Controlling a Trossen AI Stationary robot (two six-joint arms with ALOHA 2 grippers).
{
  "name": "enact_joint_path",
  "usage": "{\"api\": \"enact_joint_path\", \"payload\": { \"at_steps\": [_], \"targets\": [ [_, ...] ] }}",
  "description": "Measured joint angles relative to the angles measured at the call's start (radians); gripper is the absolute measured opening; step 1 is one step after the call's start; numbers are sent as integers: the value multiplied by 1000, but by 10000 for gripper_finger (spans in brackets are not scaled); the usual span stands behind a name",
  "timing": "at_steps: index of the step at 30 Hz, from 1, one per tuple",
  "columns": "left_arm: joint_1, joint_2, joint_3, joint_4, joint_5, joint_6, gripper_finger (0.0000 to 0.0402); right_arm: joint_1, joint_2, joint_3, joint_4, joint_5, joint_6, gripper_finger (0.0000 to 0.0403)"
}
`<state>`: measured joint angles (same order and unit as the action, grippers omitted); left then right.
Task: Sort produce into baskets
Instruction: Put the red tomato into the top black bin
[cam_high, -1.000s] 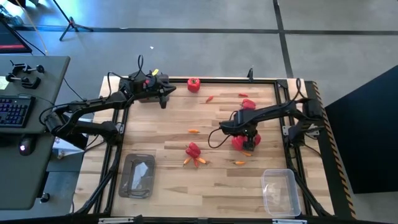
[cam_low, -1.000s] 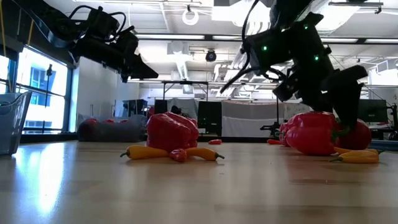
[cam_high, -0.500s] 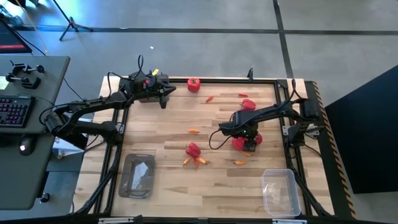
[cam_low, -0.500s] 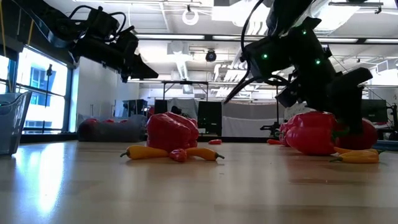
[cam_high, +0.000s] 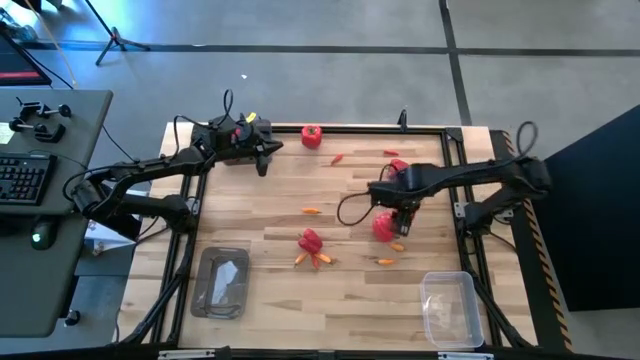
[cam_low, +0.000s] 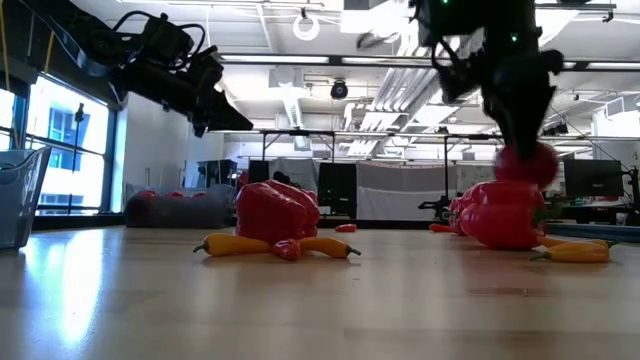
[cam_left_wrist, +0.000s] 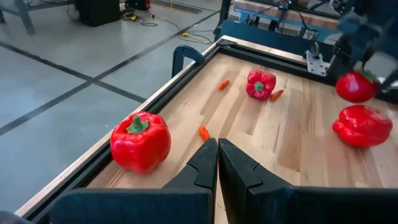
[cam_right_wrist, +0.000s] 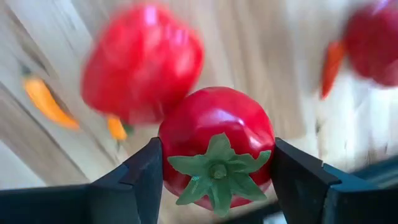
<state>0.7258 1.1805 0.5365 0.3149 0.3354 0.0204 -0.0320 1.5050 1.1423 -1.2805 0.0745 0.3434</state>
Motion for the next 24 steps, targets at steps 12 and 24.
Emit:
{"api": "enact_joint_path", "payload": {
  "at_steps": [12,24],
  "targets": [
    [48,0,0,-2,-4,46,0,-107,-21,0,664,153,-119,225],
    [143,0,0,74,-11,43,0,-205,293,52,1449,56,-282,225]
  ]
}}
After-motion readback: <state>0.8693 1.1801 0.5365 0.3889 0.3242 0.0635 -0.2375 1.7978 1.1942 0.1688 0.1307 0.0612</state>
